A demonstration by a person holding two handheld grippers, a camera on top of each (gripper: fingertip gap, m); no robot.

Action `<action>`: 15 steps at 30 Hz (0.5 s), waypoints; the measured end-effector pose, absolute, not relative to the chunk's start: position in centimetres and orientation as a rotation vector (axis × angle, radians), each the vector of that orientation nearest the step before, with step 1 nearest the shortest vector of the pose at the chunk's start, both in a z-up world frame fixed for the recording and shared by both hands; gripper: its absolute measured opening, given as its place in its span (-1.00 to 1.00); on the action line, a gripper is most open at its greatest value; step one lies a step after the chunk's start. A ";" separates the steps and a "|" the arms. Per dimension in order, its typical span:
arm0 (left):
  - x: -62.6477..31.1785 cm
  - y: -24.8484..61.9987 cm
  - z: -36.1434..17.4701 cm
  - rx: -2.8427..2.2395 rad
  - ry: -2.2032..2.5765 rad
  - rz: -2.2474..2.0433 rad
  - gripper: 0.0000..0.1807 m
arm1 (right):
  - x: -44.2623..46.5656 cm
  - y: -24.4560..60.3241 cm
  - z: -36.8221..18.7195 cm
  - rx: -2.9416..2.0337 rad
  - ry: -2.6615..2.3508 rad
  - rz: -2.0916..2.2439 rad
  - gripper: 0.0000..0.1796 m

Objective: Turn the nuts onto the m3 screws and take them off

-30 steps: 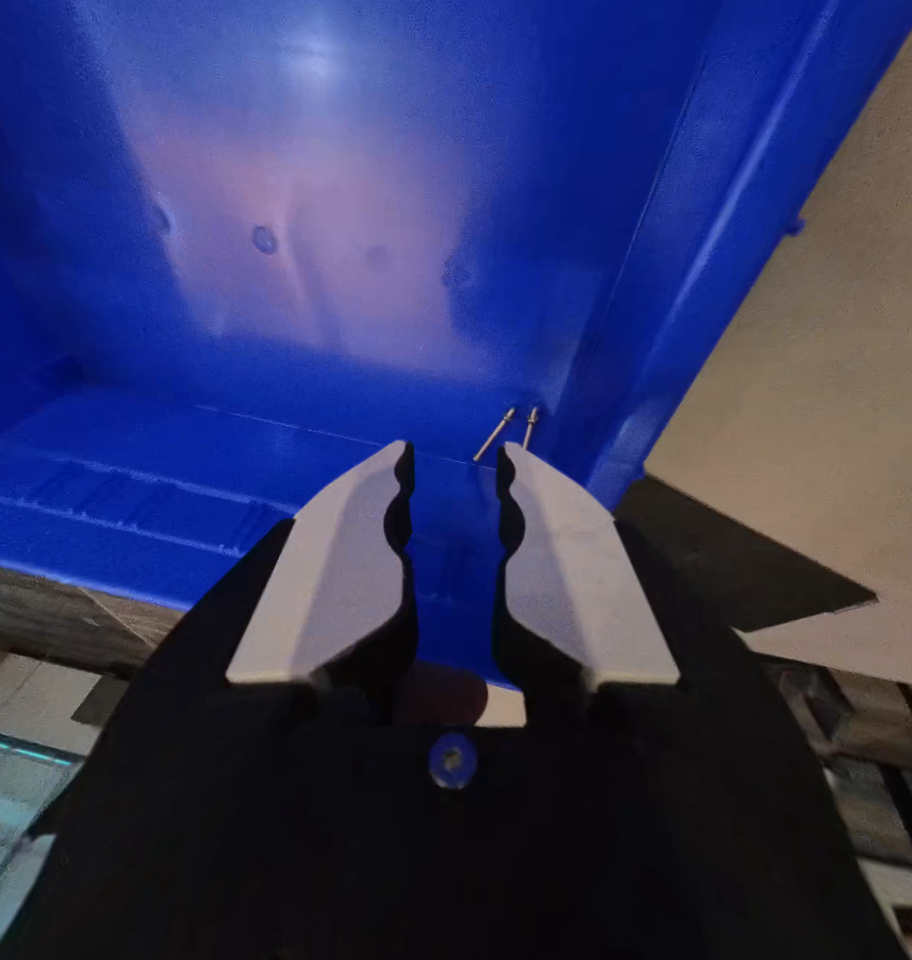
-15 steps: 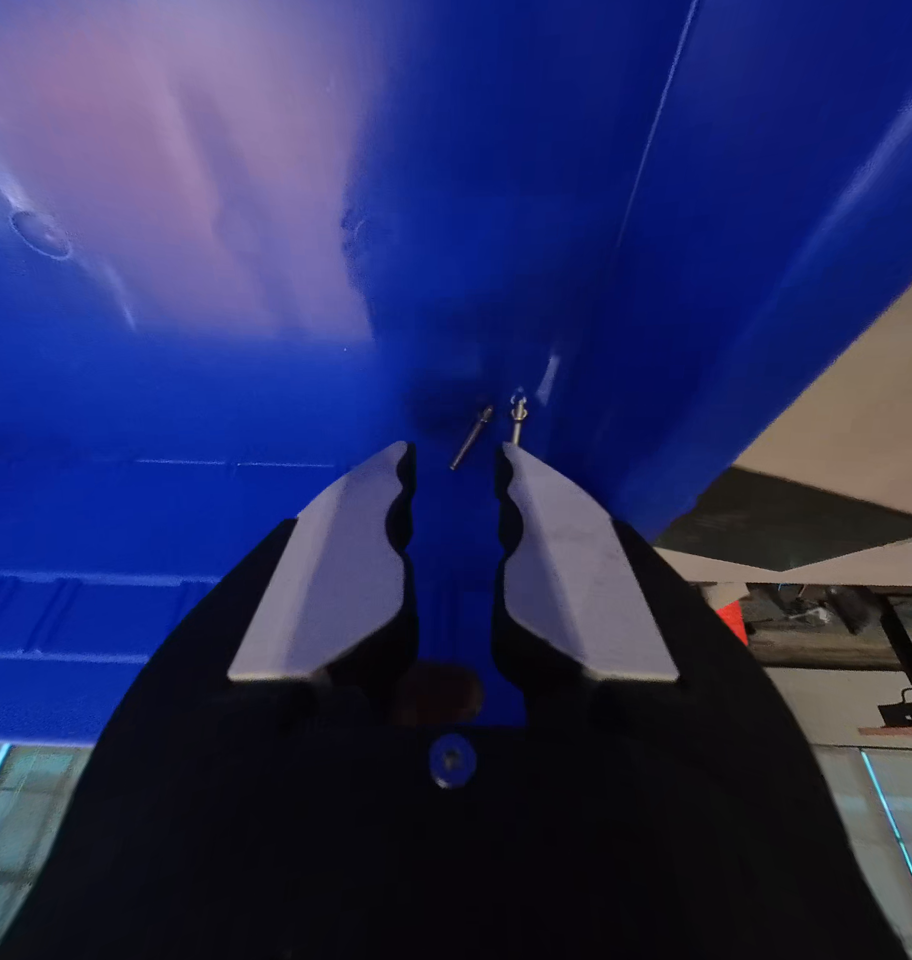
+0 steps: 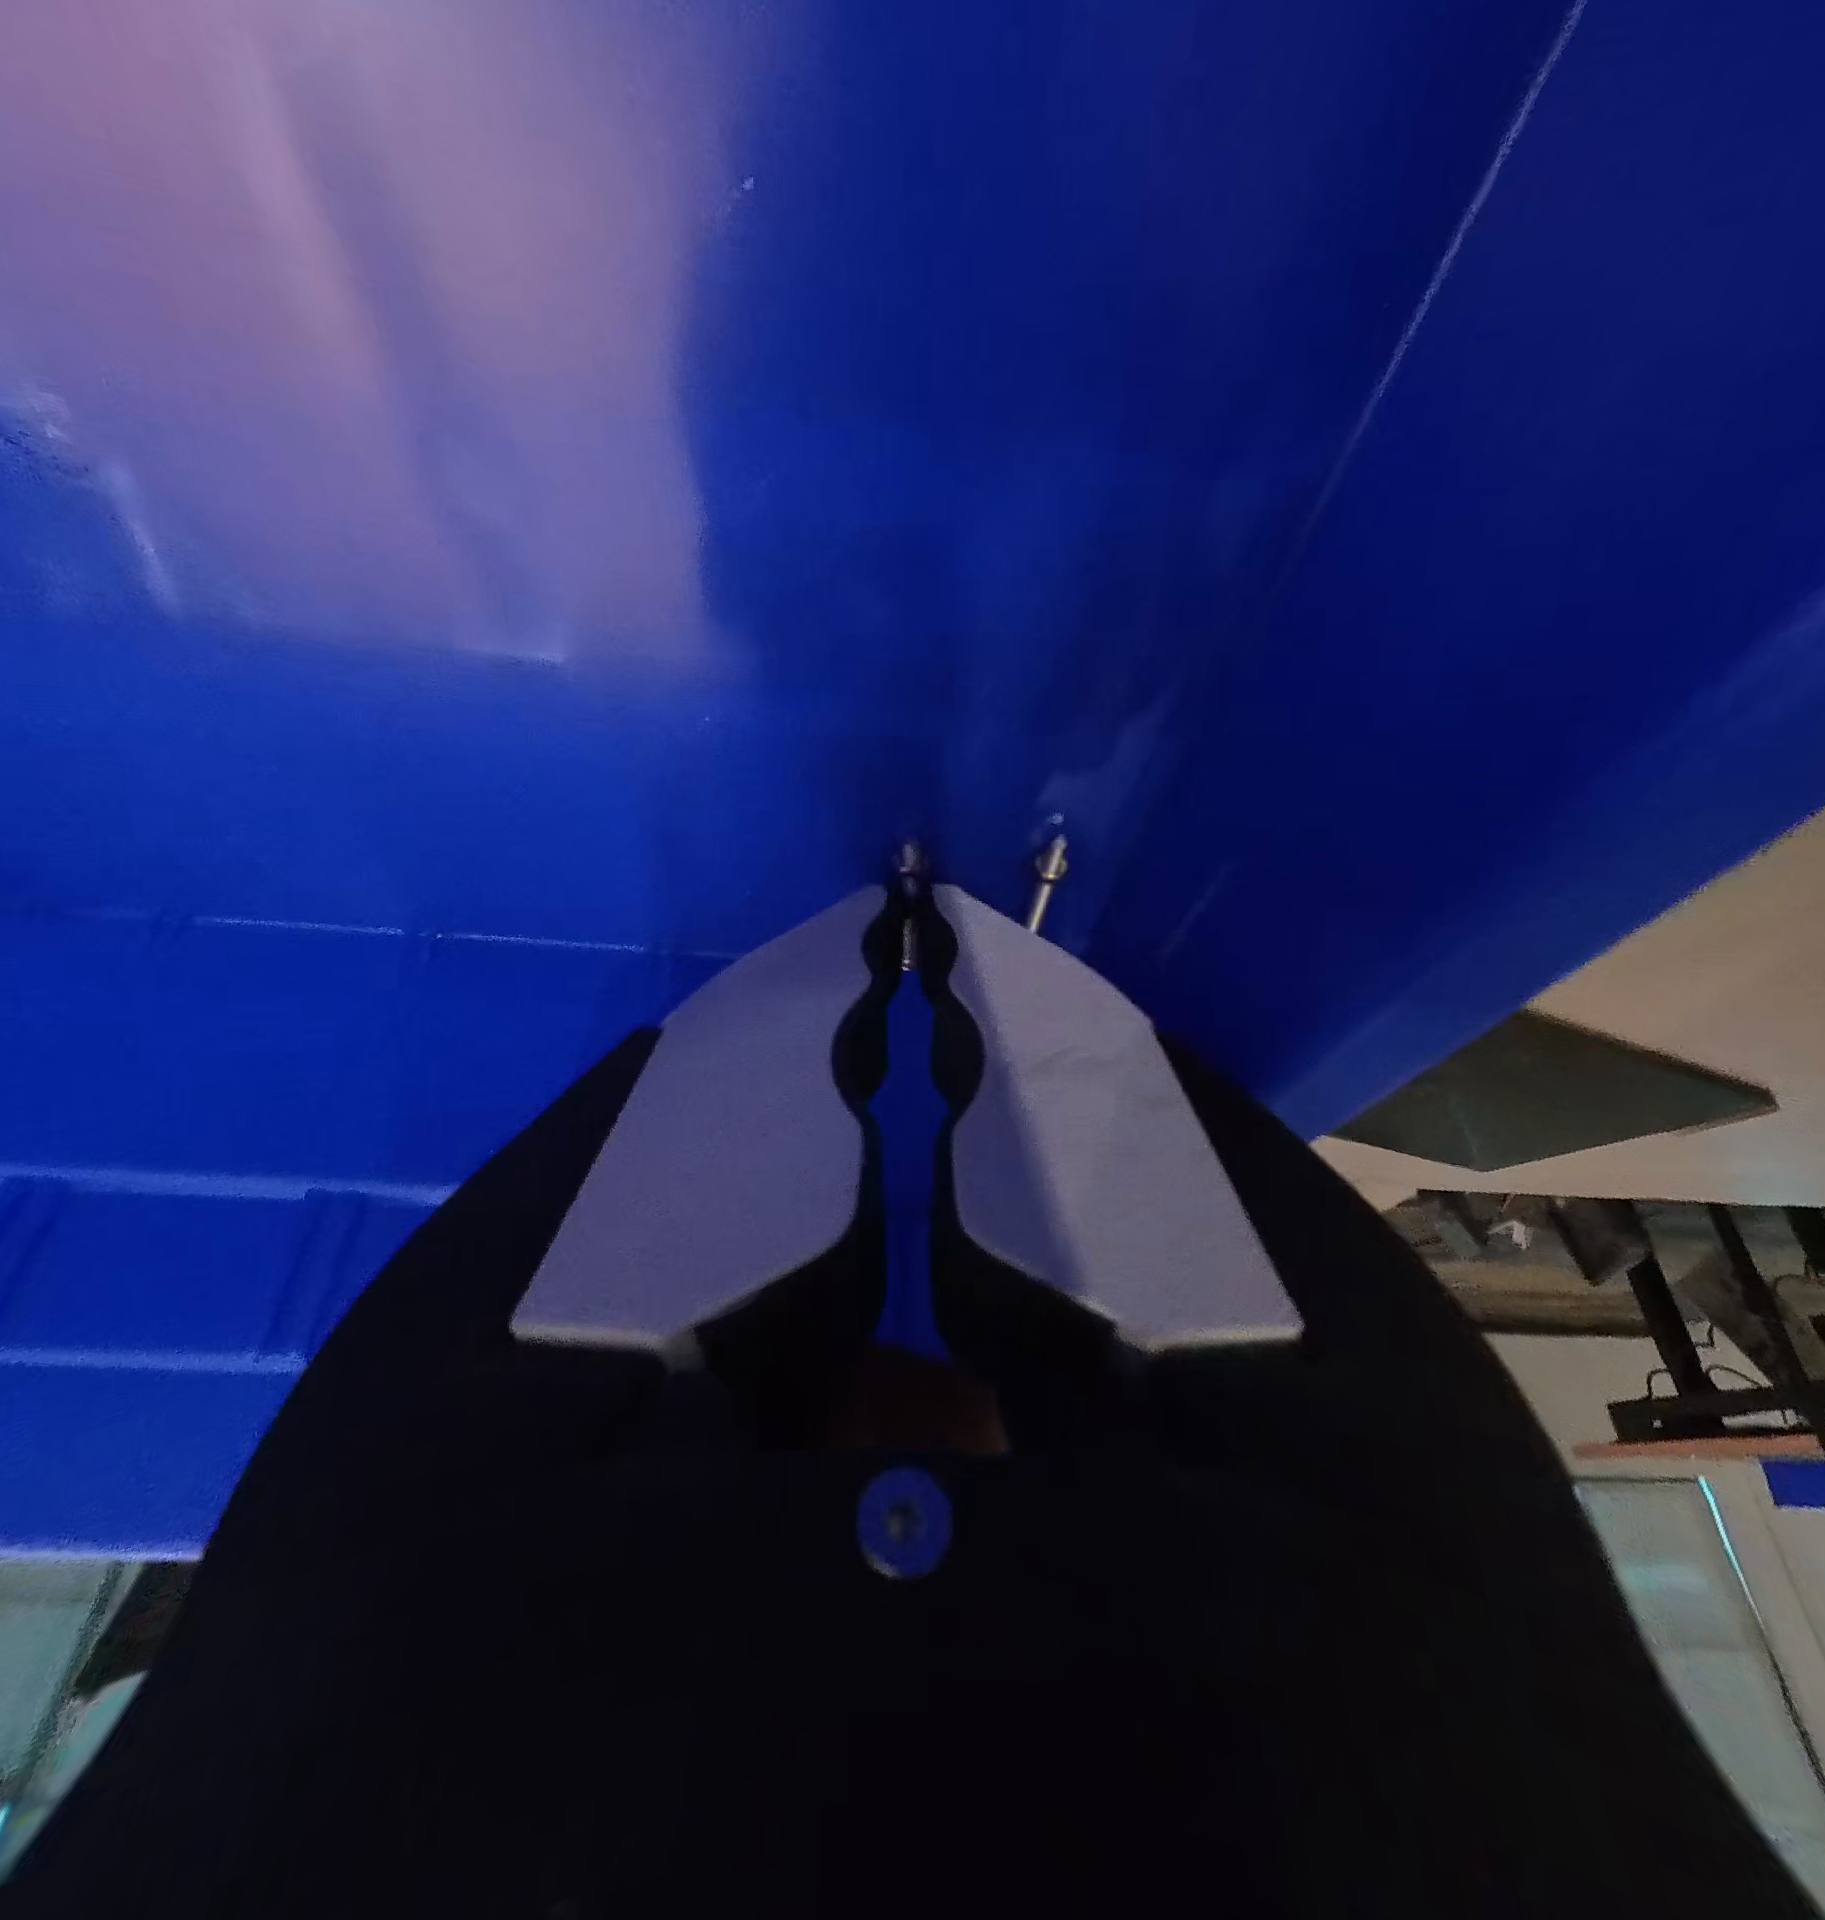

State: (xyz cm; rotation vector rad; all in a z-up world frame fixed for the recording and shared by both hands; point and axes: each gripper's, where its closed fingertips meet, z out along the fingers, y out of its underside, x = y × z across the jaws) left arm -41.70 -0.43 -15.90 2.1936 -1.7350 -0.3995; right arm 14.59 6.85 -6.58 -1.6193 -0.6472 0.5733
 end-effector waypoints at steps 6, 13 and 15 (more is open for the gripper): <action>-41.2 1.3 -15.2 2.371 -1.741 -0.480 -0.96 | 14.5 6.8 -6.6 -1.619 -0.651 0.571 -0.94; -39.5 3.2 -10.5 2.708 -1.737 -0.554 -0.97 | 14.4 6.8 -6.6 -1.617 -0.657 0.567 -0.94; -38.1 3.3 -8.3 2.840 -1.755 -0.554 -0.97 | 14.3 6.7 -6.6 -1.615 -0.664 0.566 -0.94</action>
